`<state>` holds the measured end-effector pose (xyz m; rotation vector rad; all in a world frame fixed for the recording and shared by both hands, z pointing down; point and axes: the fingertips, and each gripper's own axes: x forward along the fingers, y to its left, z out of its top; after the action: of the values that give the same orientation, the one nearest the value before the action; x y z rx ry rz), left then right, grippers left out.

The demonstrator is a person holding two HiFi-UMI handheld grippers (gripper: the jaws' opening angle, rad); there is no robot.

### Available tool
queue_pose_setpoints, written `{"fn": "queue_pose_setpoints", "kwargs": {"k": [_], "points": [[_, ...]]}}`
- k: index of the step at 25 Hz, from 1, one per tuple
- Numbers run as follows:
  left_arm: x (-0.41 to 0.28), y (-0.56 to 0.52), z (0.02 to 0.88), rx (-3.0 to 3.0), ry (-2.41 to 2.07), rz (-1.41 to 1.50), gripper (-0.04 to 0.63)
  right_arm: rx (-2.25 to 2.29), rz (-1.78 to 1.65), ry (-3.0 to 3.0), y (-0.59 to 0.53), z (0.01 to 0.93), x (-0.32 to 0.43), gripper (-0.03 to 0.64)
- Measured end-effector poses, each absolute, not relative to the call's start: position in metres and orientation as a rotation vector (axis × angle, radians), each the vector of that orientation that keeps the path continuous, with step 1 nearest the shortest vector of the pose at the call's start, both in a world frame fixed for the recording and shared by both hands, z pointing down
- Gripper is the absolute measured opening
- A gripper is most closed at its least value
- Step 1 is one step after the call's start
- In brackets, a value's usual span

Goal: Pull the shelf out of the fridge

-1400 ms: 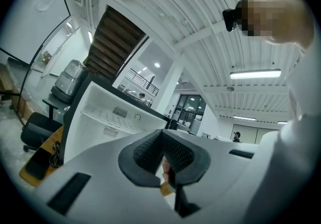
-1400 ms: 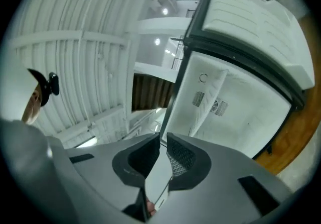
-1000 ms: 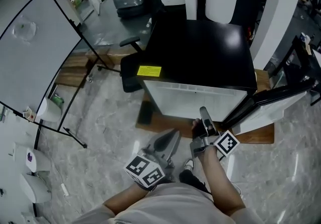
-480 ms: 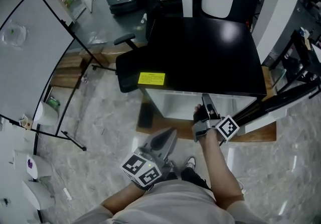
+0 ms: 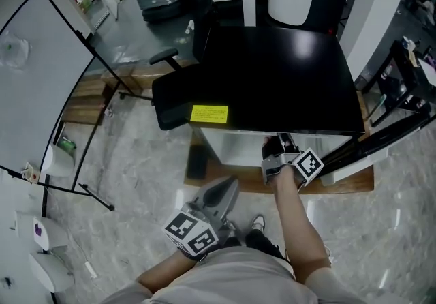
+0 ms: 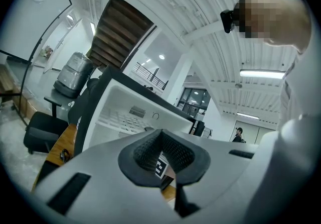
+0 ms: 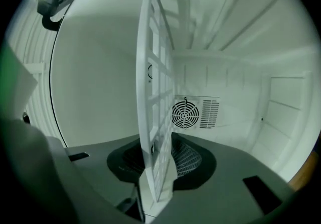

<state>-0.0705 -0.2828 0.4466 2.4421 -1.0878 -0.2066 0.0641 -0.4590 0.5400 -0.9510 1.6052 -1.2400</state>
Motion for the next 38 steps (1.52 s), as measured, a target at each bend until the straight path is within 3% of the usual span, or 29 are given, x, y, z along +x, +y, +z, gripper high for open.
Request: {"fn": "queue_pose_setpoints", "kwargs": {"k": [7, 38], "points": [[-0.068, -0.279, 0.447, 2.464, -1.073, -0.202, 0.006, -0.952, -1.224, 1.574, -0.462, 0.535, 0.065, 0.062], [-0.069, -0.241, 0.438, 2.514, -0.956, -0.24, 0.006, -1.098, -1.245, 1.481, -0.402, 0.535, 0.069, 0.044]]}}
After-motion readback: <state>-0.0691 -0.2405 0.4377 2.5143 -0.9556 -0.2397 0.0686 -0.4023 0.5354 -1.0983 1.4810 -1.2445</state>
